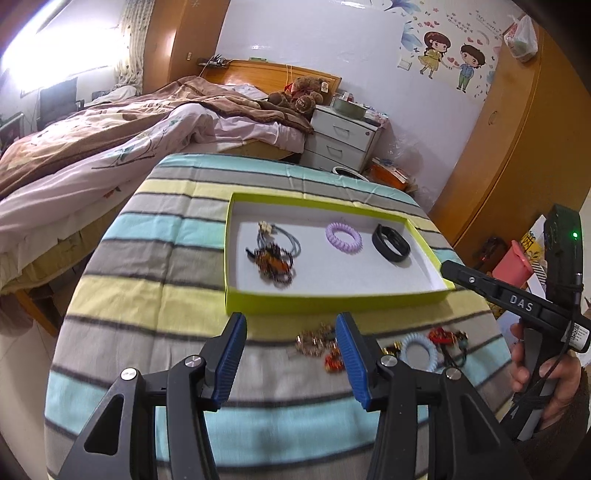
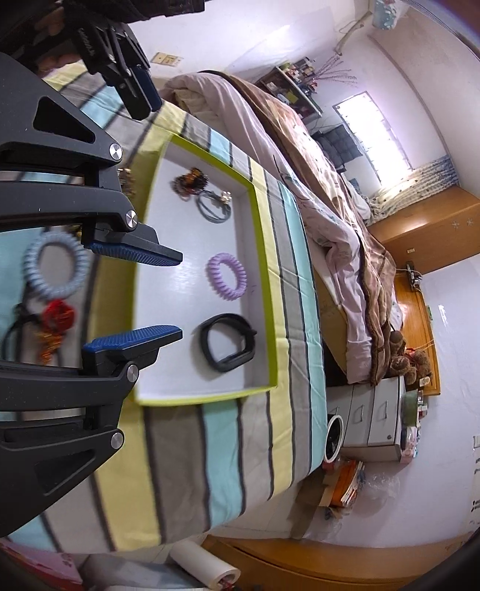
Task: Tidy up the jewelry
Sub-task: 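Move the right tool back toward the red charm on the bedspread, then grasp the red charm with the right tool and lift it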
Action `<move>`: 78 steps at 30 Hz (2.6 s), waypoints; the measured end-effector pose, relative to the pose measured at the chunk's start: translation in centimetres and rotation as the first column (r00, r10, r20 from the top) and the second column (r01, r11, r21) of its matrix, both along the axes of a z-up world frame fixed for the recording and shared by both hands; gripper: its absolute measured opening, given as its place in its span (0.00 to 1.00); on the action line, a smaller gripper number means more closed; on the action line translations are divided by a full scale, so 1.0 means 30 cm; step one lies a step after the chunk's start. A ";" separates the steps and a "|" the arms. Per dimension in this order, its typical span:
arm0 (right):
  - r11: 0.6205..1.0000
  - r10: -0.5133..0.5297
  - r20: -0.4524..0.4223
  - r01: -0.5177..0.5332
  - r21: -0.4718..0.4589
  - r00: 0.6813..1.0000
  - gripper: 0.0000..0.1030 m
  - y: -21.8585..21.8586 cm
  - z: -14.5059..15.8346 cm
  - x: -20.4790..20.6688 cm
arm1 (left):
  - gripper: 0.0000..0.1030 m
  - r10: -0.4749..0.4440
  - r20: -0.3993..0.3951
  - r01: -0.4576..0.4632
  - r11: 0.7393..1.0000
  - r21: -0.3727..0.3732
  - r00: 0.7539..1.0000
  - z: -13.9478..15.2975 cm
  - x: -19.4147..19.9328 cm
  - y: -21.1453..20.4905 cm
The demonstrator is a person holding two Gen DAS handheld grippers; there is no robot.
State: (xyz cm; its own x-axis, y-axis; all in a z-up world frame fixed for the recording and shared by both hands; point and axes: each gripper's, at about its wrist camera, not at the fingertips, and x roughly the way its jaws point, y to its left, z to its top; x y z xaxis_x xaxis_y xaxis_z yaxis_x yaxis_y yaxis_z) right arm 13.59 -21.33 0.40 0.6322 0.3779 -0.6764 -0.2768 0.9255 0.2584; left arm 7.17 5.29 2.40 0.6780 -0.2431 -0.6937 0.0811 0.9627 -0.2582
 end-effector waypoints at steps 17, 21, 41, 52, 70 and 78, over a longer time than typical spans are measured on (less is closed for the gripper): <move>0.991 0.102 0.021 -0.099 -0.091 0.995 0.34 -0.074 -0.107 -0.158 | 0.59 -0.013 -0.051 0.011 0.999 -0.041 0.999 -0.098 -0.125 -0.014; 0.983 0.144 0.015 -0.142 -0.120 0.989 0.39 -0.055 -0.128 -0.150 | 0.59 -0.023 -0.060 0.021 0.999 -0.047 0.998 -0.111 -0.128 -0.023; 0.953 0.177 -0.027 -0.178 -0.244 0.984 0.32 -0.007 -0.164 -0.126 | 0.59 -0.071 -0.075 0.068 0.997 -0.046 0.995 -0.123 -0.125 -0.062; 0.964 0.168 0.013 -0.162 -0.210 0.986 0.15 -0.022 -0.138 -0.140 | 0.59 -0.089 -0.065 0.087 0.996 -0.033 0.994 -0.113 -0.113 -0.089; 0.996 0.094 0.092 -0.092 -0.020 0.991 0.15 -0.066 -0.080 -0.162 | 0.58 -0.105 -0.069 0.112 0.989 0.101 0.992 -0.140 0.013 -0.232; 0.996 0.090 0.104 -0.089 -0.010 0.990 0.15 -0.064 -0.077 -0.168 | 0.38 -0.088 -0.082 0.099 0.984 0.149 0.993 -0.163 0.040 -0.245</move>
State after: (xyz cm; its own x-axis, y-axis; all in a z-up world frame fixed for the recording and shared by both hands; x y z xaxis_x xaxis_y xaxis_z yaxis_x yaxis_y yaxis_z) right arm 8.55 -23.24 -1.92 0.6631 0.4330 -0.6105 -0.3840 0.8970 0.2190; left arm 8.37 -2.06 -2.47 0.6019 -0.1907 -0.7755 0.1585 0.9803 -0.1180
